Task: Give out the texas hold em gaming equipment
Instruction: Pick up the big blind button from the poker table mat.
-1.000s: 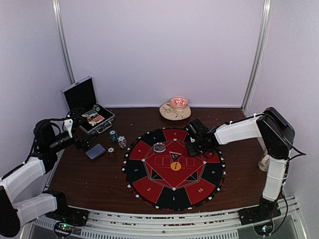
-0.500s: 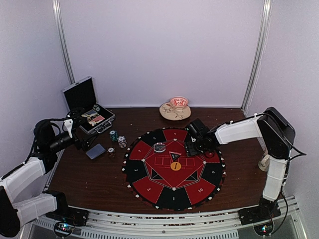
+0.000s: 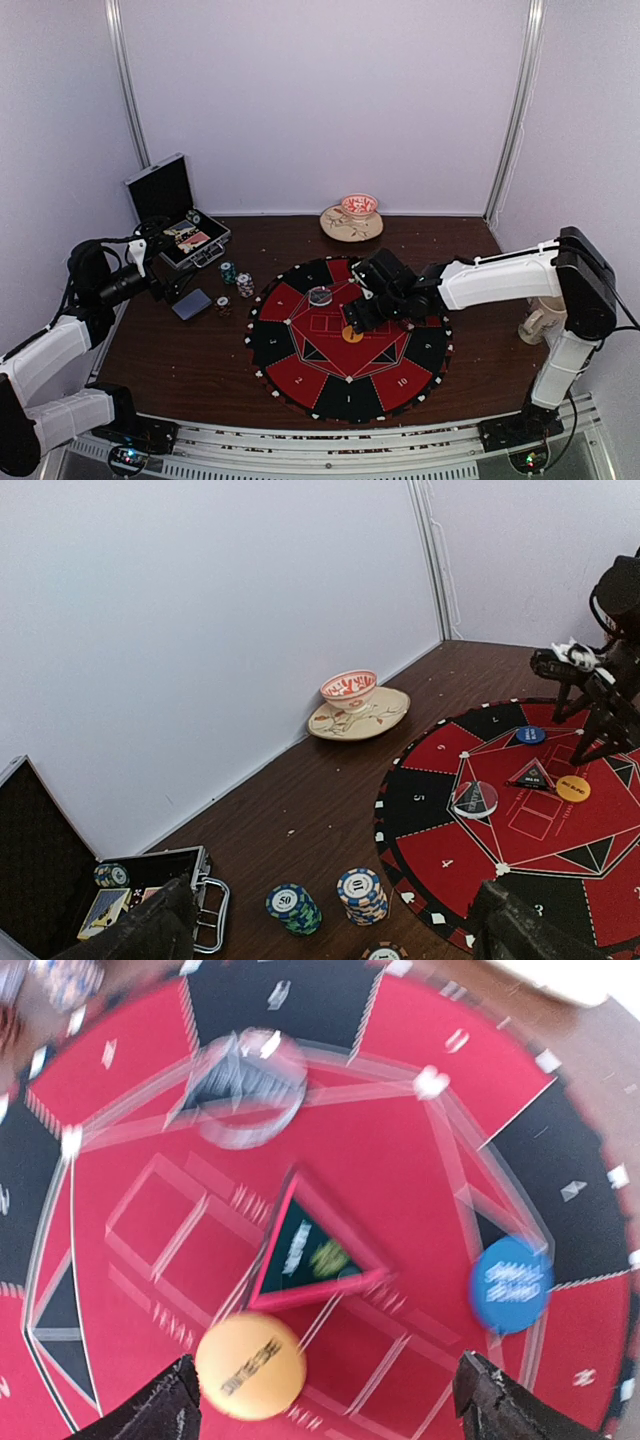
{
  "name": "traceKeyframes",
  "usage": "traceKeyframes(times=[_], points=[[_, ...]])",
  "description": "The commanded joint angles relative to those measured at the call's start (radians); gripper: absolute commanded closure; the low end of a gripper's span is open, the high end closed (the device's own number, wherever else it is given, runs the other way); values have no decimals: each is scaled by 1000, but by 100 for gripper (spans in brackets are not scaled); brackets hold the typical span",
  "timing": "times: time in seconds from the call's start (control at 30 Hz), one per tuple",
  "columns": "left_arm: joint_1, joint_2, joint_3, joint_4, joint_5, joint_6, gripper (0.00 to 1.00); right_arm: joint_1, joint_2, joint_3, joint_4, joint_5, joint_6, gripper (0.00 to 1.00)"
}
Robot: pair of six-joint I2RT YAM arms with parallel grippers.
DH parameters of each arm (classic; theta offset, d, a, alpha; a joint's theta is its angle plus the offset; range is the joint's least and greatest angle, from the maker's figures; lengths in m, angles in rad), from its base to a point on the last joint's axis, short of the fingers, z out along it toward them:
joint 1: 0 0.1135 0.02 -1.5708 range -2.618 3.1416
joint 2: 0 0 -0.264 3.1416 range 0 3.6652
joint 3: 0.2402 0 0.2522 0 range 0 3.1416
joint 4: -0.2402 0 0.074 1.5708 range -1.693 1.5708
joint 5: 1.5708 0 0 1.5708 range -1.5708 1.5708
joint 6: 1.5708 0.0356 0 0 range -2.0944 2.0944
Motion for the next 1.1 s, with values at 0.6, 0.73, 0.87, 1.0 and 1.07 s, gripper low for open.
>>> traceKeyframes(times=[0.6, 0.73, 0.87, 1.0, 1.07], points=[[-4, -22, -9, 49, 11, 5, 2, 30, 172, -14, 90, -176, -9, 20], [-4, -24, -9, 48, 11, 5, 2, 38, 179, -11, 89, -183, -15, 26], [-4, -23, -9, 48, 10, 5, 2, 56, 193, -1, 73, -185, -22, 34], [-4, -19, -7, 47, 7, 6, 2, 64, 200, 6, 56, -188, -17, 39], [-5, -21, -7, 47, 5, 6, 2, 64, 196, 2, 47, -189, -15, 38]])
